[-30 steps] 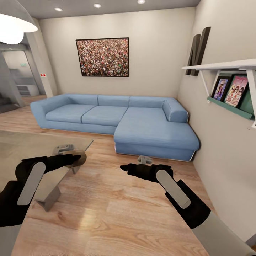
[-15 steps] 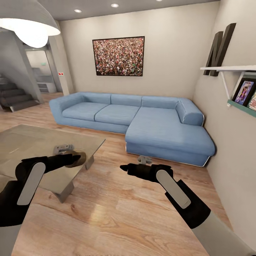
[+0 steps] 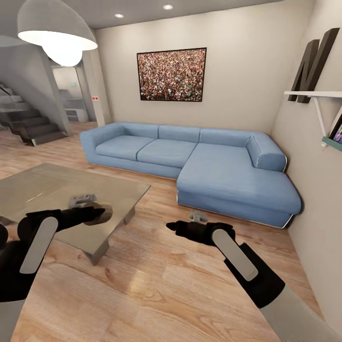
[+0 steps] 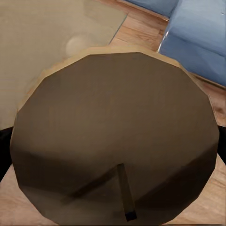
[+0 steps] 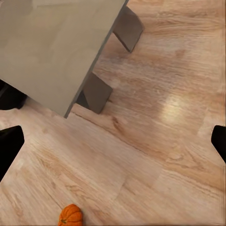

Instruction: Place each of the two pumpkins and all three candles from the living room inside a cabinet in the living room (use any cabinet), then make sure every cabinet is closed, and position the cauldron so it is next to a table in the living room.

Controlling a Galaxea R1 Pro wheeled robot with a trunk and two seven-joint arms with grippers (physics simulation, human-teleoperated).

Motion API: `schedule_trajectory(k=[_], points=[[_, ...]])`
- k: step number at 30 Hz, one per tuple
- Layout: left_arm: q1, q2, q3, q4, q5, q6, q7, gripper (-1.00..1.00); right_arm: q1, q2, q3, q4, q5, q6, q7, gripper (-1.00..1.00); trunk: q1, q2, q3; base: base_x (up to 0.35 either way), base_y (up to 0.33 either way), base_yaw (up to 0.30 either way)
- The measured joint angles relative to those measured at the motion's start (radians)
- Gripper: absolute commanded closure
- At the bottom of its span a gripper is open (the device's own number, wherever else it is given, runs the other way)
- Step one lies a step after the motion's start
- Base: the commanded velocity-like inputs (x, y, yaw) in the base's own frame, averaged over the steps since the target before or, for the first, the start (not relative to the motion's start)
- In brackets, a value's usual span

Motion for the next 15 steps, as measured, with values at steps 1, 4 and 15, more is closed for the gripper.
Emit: schedule_trajectory(k=[1, 4, 15], points=[[0.000, 0.002, 0.000, 0.006, 0.002, 0.000, 0.000, 1.00, 0.005, 0.000, -0.006, 0.006, 0.000, -0.005, 0.000, -1.00, 0.000, 0.000, 0.000, 0.000, 0.000, 0.000], [0.000, 0.002, 0.000, 0.019, 0.018, 0.000, 0.000, 1.00, 0.005, 0.000, -0.023, 0.022, 0.000, -0.006, 0.000, -1.00, 0.000, 0.000, 0.000, 0.000, 0.000, 0.000], [0.000, 0.002, 0.000, 0.019, 0.018, 0.000, 0.000, 1.00, 0.005, 0.000, -0.084, 0.039, 0.000, -0.006, 0.000, -1.00, 0.000, 0.000, 0.000, 0.000, 0.000, 0.000]])
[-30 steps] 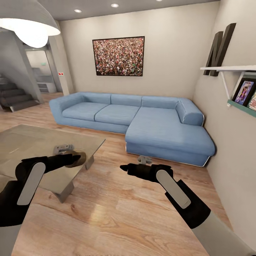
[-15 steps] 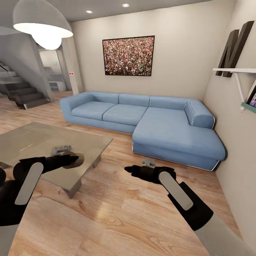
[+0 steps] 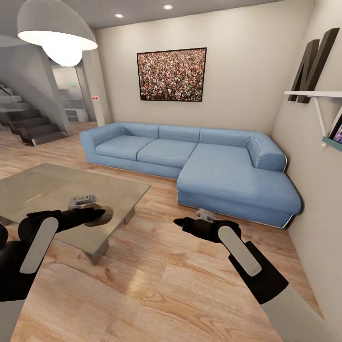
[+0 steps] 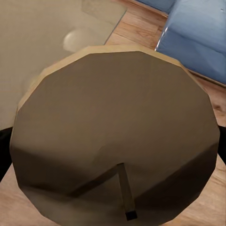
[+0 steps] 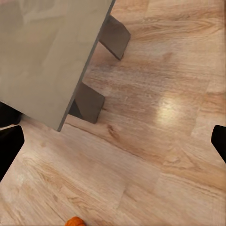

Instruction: Place each of the two pumpkins and all three candles from the living room inside a cabinet in the living room (use any cabinet), then make sure every cabinet is closed, and position the cauldron so it is next to a table in the living room.

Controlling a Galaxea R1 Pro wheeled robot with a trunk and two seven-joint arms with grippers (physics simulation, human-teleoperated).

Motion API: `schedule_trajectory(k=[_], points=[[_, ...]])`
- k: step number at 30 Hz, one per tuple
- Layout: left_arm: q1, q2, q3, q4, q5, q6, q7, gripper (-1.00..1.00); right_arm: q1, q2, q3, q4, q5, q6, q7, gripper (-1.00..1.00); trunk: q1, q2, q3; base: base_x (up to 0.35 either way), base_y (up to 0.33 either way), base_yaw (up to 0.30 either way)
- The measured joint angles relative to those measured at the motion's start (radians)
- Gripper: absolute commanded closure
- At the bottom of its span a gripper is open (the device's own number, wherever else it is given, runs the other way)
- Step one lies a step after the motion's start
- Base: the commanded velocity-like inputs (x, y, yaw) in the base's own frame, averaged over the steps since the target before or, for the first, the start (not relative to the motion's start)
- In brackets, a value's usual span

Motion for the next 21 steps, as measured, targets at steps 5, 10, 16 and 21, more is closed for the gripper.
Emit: schedule_trajectory(k=[5, 10, 16, 21], points=[[0.000, 0.000, -0.001, -0.003, -0.023, 0.000, -0.001, 1.00, 0.002, 0.000, -0.001, -0.001, 0.001, -0.002, 0.003, -1.00, 0.000, 0.000, 0.000, 0.000, 0.000, 0.000], [0.000, 0.001, -0.002, -0.003, -0.029, 0.000, -0.002, 1.00, 0.005, 0.001, -0.029, 0.003, 0.001, -0.003, 0.008, -1.00, 0.000, 0.000, 0.000, 0.000, 0.000, 0.000], [0.000, 0.001, -0.002, -0.003, -0.028, 0.000, -0.002, 1.00, 0.006, 0.001, -0.047, 0.004, 0.001, -0.004, 0.010, -1.00, 0.000, 0.000, 0.000, -0.045, 0.023, 0.000], [0.000, 0.001, -0.002, -0.003, -0.028, 0.000, -0.002, 1.00, 0.006, 0.002, -0.048, 0.004, 0.002, -0.004, 0.010, -1.00, 0.000, 0.000, 0.000, -0.069, 0.066, 0.000]])
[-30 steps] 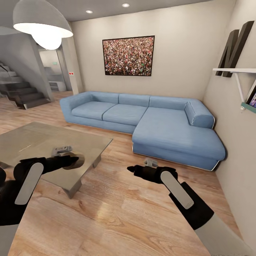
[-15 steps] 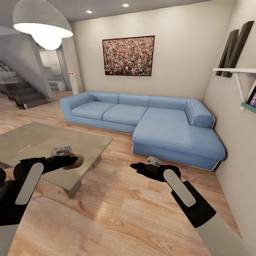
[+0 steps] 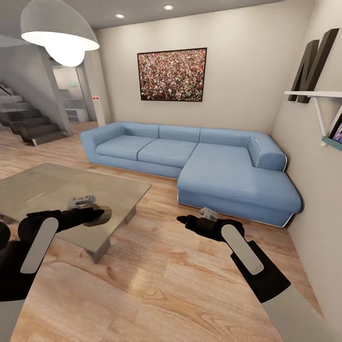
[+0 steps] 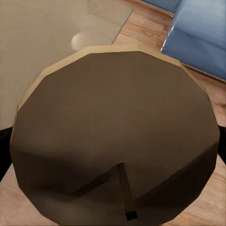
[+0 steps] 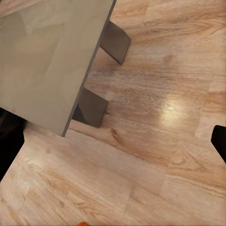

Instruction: Place each of the two pumpkins and all three candles from the living room inside a cabinet in the living room (use any cabinet), then make sure every cabinet is closed, and position the cauldron so it is next to a table in the living room.

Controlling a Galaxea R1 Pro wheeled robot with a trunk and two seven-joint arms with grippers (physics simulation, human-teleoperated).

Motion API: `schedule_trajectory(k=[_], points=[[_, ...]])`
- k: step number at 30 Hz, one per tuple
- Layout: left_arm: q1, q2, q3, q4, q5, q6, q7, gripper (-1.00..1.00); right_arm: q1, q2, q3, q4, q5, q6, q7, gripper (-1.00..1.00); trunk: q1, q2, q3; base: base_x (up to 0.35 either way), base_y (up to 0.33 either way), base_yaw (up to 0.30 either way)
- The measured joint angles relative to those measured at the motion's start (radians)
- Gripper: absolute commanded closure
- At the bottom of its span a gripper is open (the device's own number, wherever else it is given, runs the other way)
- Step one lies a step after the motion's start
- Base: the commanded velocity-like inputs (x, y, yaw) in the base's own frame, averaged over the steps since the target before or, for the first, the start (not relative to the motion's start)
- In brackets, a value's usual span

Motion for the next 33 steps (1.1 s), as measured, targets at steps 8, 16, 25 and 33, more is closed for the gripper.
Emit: schedule_trajectory(k=[8, 16, 25, 33], points=[[0.000, 0.000, 0.000, 0.000, 0.000, 0.000, 0.000, 1.00, 0.000, 0.002, 0.000, 0.000, 0.000, 0.001, 0.000, -1.00, 0.000, 0.000, 0.000, -0.009, 0.146, 0.000], [0.000, 0.000, 0.000, 0.000, 0.000, 0.000, 0.000, 1.00, 0.000, 0.003, 0.000, 0.000, 0.003, 0.000, 0.000, -1.00, 0.000, 0.000, 0.000, -0.001, 0.246, 0.000], [0.000, 0.000, 0.000, 0.000, 0.001, 0.000, 0.000, 1.00, 0.000, 0.005, 0.000, 0.000, 0.005, 0.002, -0.001, -1.00, 0.000, 0.000, 0.000, 0.000, 0.117, 0.022], [0.000, 0.000, 0.000, 0.000, 0.000, 0.000, 0.000, 1.00, 0.000, 0.006, 0.001, 0.000, 0.006, 0.006, -0.002, -1.00, 0.000, 0.000, 0.007, 0.000, 0.007, 0.201]])
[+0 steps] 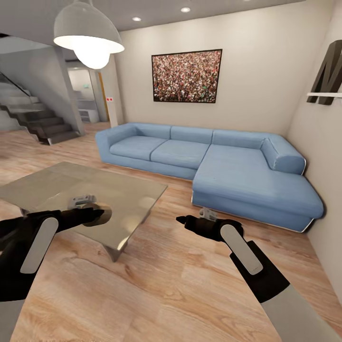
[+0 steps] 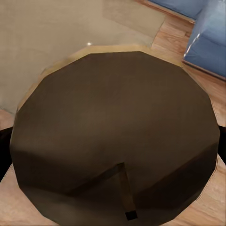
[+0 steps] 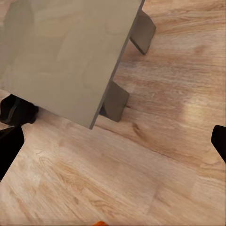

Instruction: Place each of the two pumpkins and all three candles from the living room inside a cabinet in the living room (use any cabinet), then make sure every cabinet is closed, and position the cauldron so it is next to a table in the living room.

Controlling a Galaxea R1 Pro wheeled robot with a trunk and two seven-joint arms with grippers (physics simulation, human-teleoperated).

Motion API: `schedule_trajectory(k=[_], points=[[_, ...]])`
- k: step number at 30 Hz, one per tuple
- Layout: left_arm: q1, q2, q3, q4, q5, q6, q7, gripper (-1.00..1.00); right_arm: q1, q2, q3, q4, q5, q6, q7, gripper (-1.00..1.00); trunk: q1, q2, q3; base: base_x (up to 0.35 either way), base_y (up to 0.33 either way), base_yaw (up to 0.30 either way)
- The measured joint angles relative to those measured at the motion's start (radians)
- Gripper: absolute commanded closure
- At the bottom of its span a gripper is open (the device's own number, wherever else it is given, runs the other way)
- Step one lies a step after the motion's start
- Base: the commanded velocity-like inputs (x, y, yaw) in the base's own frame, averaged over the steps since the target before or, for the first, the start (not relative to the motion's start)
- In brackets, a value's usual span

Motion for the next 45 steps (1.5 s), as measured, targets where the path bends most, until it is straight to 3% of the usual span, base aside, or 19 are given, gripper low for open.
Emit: schedule_trajectory(k=[45], points=[[0.000, 0.000, 0.000, 0.000, 0.000, 0.000, 0.000, 1.00, 0.000, 0.001, 0.003, 0.000, -0.001, 0.007, 0.000, -1.00, 0.000, 0.000, 0.044, 0.000, 0.000, 0.236]])
